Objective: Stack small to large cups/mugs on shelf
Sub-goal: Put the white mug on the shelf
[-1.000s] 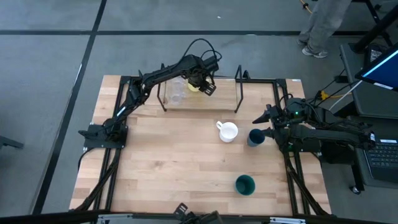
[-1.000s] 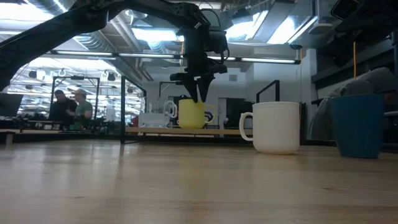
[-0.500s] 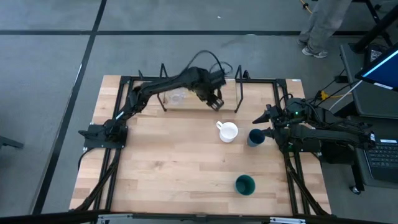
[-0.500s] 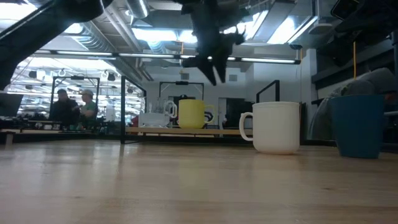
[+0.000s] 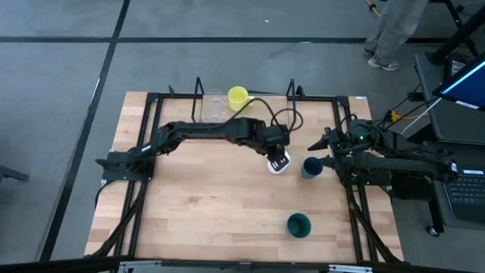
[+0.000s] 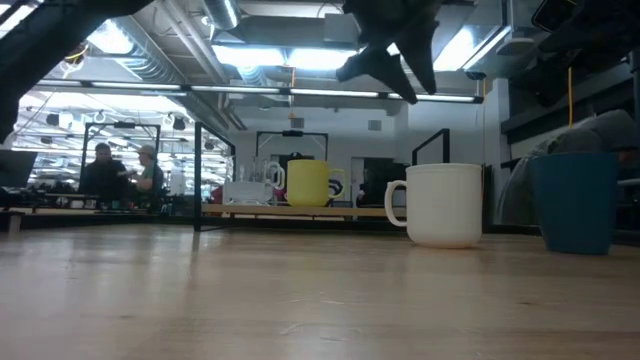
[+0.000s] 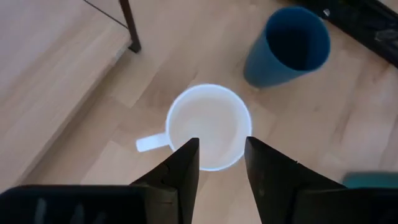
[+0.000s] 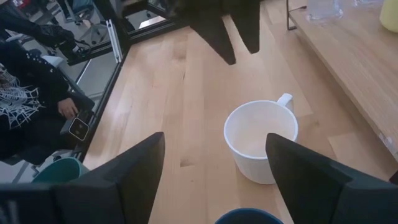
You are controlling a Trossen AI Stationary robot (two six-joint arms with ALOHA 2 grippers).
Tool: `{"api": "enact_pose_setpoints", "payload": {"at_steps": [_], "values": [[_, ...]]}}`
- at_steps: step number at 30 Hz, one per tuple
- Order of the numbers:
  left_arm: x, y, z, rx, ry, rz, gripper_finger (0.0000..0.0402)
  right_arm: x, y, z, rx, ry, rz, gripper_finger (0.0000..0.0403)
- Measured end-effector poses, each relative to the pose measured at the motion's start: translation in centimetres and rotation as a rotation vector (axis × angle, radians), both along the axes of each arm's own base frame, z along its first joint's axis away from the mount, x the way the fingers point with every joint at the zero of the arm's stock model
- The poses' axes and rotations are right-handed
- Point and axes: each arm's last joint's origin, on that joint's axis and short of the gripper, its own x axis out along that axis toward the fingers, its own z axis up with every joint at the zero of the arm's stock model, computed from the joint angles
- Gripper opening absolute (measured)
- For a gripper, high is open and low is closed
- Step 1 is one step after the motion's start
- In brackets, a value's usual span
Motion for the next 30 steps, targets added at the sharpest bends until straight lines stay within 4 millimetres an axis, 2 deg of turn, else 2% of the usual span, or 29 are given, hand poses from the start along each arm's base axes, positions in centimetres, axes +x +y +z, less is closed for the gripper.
{"api": "enact_pose_setpoints", "payload": {"at_steps": [3,20,30], "values": [[0.4,-0.3,-0.8,0.045,0.009,0.028,0.0124,0.0,0.0,0.0,0.001,0.001,0.000,0.0282],[1.9,-0.4,-5.6,-0.117,0.057,0.362,0.0124,0.0,0.0,0.0,-0.005,0.000,0.003,0.0282],[1.6,-0.4,-5.8,-0.144,0.077,0.443,0.0123,0.0,0.0,0.0,-0.012,-0.001,0.006,0.0282]]}}
